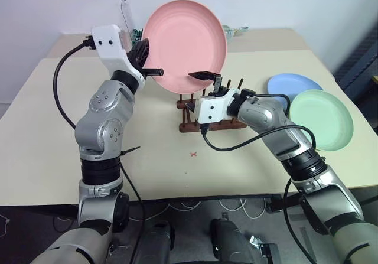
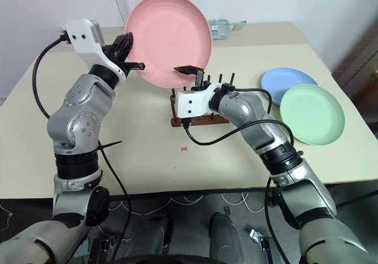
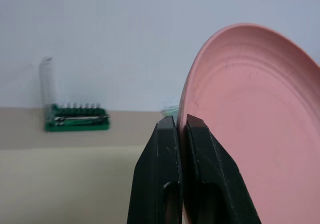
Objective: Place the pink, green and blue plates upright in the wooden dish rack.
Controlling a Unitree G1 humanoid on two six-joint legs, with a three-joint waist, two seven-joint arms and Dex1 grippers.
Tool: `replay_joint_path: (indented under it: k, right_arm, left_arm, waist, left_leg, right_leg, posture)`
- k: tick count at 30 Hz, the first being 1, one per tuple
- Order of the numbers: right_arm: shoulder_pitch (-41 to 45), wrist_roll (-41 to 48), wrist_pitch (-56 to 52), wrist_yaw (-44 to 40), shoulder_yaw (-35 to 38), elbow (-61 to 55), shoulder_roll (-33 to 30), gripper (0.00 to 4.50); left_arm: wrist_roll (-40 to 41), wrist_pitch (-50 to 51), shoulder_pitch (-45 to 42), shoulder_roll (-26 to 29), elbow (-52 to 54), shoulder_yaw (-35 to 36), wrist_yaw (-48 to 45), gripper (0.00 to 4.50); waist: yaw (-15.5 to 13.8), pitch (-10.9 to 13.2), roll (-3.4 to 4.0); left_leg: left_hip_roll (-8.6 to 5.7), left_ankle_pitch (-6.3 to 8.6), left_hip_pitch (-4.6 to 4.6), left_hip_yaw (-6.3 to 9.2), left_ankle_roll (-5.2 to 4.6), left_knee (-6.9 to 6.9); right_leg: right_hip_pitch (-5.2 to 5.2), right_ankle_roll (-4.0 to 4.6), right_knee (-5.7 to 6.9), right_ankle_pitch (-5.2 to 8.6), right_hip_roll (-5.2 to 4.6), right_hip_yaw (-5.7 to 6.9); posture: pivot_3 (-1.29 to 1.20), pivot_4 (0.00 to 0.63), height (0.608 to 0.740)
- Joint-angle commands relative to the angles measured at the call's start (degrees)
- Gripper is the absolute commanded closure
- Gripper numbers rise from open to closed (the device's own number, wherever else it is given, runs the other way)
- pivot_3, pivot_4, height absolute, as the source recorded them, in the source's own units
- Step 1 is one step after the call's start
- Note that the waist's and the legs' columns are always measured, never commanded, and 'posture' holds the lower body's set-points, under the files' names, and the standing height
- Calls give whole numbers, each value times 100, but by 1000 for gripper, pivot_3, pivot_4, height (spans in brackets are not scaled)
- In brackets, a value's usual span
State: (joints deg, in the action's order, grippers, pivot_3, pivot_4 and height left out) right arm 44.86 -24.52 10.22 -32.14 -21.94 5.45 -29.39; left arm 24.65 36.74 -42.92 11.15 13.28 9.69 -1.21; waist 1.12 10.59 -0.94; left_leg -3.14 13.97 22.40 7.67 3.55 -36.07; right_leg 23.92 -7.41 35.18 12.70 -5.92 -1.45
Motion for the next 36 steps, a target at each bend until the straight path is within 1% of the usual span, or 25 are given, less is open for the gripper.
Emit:
replay_joint_path:
  k: [1, 4, 8, 9, 13, 14, 16, 19, 21, 22, 23, 24, 26, 28, 31, 33, 36]
  right_arm:
    - [146, -123, 79, 156, 122, -16, 68, 884]
    - [156, -170, 93, 209, 183, 6, 66, 2286]
    - [142, -210, 101, 266, 215, -20, 62, 4356]
    - [129, -223, 106, 278, 224, -35, 62, 4469]
    - [71, -279, 104, 336, 275, -91, 51, 4500]
    - [61, -285, 97, 349, 291, -103, 35, 4500]
    - [51, -278, 96, 386, 354, -107, -20, 4500]
    - [33, -238, 77, 424, 459, -109, -100, 4500]
    - [-45, 181, -56, 373, 897, -196, -228, 4500]
    - [-85, 385, -113, 328, 1088, -248, -273, 4500]
    - [-149, 698, -207, 197, 1310, -316, -317, 4500]
    - [-278, 1361, -528, -127, 1632, -526, -311, 4500]
    - [-463, 2368, -1180, -585, 2093, -894, -279, 4500]
    - [-582, 3160, -1910, -880, 2453, -1252, -290, 4500]
    - [-775, 5376, -3857, -1175, 3473, -1888, -354, 4500]
    - [-875, 6188, -4559, -1115, 3825, -2071, -372, 4500]
    - [-1051, 6752, -5098, -939, 4041, -2176, -335, 4500]
  left_arm:
    - [64, 23, -95, -8, 287, -43, -69, 4500]
    - [87, 60, -96, -41, 252, -12, -90, 4500]
    - [199, 106, -116, -130, 170, 124, -83, 4500]
    - [272, 107, -116, -182, 152, 178, -97, 4500]
    - [293, -16, -149, -298, 119, 331, -12, 3193]
    - [281, -85, -192, -327, 88, 405, 61, 2594]
    - [366, -252, -330, -423, -48, 724, 310, 1695]
    - [391, -461, -466, -455, -253, 1074, 617, 1695]
    - [347, -732, -505, -151, -566, 1498, 696, 1695]
    - [316, -807, -488, -3, -678, 1611, 674, 1695]
    - [156, -869, -368, 245, -760, 1538, 511, 1695]
    - [88, -917, -129, 513, -833, 1440, 151, 1695]
    - [5, -1051, 246, 896, -938, 1244, -393, 1695]
    - [-130, -1214, 614, 1231, -995, 1004, -892, 1695]
    - [211, -932, 1786, 2003, -510, 537, -2557, 1695]
    - [397, -903, 2213, 2252, -229, 408, -3096, 1695]
    - [406, -968, 2680, 2500, 67, 177, -3652, 1695]
  waist:
    - [2, 0, 0]
    - [-10, 0, 0]
    - [-13, 0, 0]
    - [-10, 0, 0]
    - [-16, 0, 0]
    - [-17, 0, 0]
    - [-24, 0, 0]
    - [-13, 0, -1]
    - [-19, 0, -1]
    - [-16, 0, -1]
    - [-14, 0, 0]
    - [-7, 0, 0]
    - [-9, 0, 1]
    - [-12, 0, 1]
    - [-6, 1, 4]
    - [-11, 2, 5]
    - [-30, 2, 5]
  left_leg:
    - [0, 0, 0, 0, 0, 0]
    - [0, 0, 0, 0, 0, -1]
    - [0, 0, 0, 0, 0, -1]
    - [0, 0, 0, 0, 0, -1]
    - [0, -2, 0, 0, 3, -2]
    - [0, -2, 1, 0, 4, -3]
    - [0, -3, 1, 0, 4, -3]
    - [0, -2, 1, 0, 4, -1]
    - [0, -3, 0, 0, 4, -2]
    - [0, -3, 0, 0, 4, -2]
    - [0, -3, 0, 0, 4, -1]
    - [0, -3, 0, 0, 4, 0]
    - [0, -1, 0, -2, 1, 3]
    - [0, 2, 0, -2, -4, 5]
    - [1, 10, 0, 0, -19, 2]
    - [3, 16, 0, 0, -29, 6]
    - [5, 17, 0, 2, -31, 4]
  right_leg:
    - [0, 0, 1, 0, 1, 0]
    - [0, 0, 0, 0, 1, -1]
    - [0, 0, 0, 0, 1, -1]
    - [0, 0, 0, 0, 1, -1]
    - [-1, 0, 0, 0, 1, -1]
    - [-1, 0, 0, 0, 1, -1]
    - [-1, 0, -1, 0, 1, -1]
    - [0, 0, -1, 0, 1, -1]
    - [0, 0, -1, 0, 1, -1]
    - [0, 0, -2, 0, 1, -1]
    - [-1, 0, -1, 0, 1, -1]
    - [0, 0, -1, 0, 1, -2]
    - [0, 0, -2, 0, 1, -3]
    - [-2, 0, -3, 0, 1, -3]
    - [-4, 2, -1, 0, 1, -3]
    - [-4, 4, -3, 1, 1, -4]
    - [-3, 7, -2, 2, 1, -2]
  posture:
    - [0, 150, 740]
    - [0, 150, 740]
    - [0, 150, 740]
    - [0, 150, 740]
    - [0, 150, 740]
    - [0, 150, 740]
    - [0, 150, 740]
    - [0, 150, 740]
    - [0, 150, 740]
    - [0, 150, 740]
    - [0, 150, 740]
    - [0, 150, 740]
    - [0, 150, 740]
    - [0, 150, 740]
    - [0, 150, 740]
    - [0, 150, 740]
    - [0, 150, 740]
